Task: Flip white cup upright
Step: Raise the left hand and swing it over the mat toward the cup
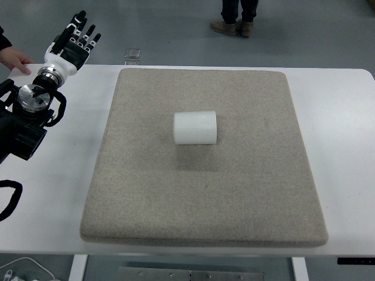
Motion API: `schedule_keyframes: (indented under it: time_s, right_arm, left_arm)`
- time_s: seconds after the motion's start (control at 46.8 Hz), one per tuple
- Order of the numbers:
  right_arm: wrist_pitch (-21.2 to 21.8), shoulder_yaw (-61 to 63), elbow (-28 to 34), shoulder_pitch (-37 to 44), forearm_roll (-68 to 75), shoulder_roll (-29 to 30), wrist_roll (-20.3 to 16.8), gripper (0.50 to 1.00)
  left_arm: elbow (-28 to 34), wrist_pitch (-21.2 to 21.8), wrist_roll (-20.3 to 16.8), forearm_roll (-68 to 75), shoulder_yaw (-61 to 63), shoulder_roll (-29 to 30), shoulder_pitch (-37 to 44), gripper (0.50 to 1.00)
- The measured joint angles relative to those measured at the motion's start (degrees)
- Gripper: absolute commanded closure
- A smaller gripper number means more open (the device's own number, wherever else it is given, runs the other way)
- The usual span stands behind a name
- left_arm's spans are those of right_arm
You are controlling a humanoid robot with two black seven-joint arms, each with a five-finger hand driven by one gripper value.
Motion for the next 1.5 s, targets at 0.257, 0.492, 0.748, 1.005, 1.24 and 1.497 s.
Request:
schedule_keyframes:
  time_s: [0.257, 0.492, 0.748, 1.005, 1.24, 1.497]
  right_arm:
    - [0.0, 0.0, 0.0, 0.01, 0.0, 0.0, 0.0, 0.57]
    - [0.0, 0.0, 0.0, -0.01, 0.0, 0.0, 0.0, 0.57]
    - [0.0, 0.0, 0.0, 0.01, 0.0, 0.0, 0.0, 0.57]
    - [0.0, 0.0, 0.0, 0.01, 0.0, 0.0, 0.0, 0.57]
    - [0.0, 0.0, 0.0, -0.02, 0.0, 0.0, 0.0, 0.57]
    - [-0.02, 0.0, 0.0, 0.01, 0.0, 0.0, 0.0, 0.57]
  left_arm:
    - [0.0, 0.0, 0.0, 0.0, 0.26, 0.0, 0.0, 0.504]
    - [0.19, 0.0, 0.05, 0.0, 0.0, 0.0, 0.03, 0.501]
    - [0.08, -0.13, 0.12, 0.02, 0.16, -0.35, -0.47, 0.504]
    - [0.57, -3.23, 0.1, 1.23, 0.47, -0.69, -1.48, 0.504]
    - [-0.29, -4.0, -0.96, 13.1, 0.29, -1.15, -1.83, 0.506]
    - [-3.41, -4.75, -2.21, 22.61, 0.69, -0.81, -2.81, 0.506]
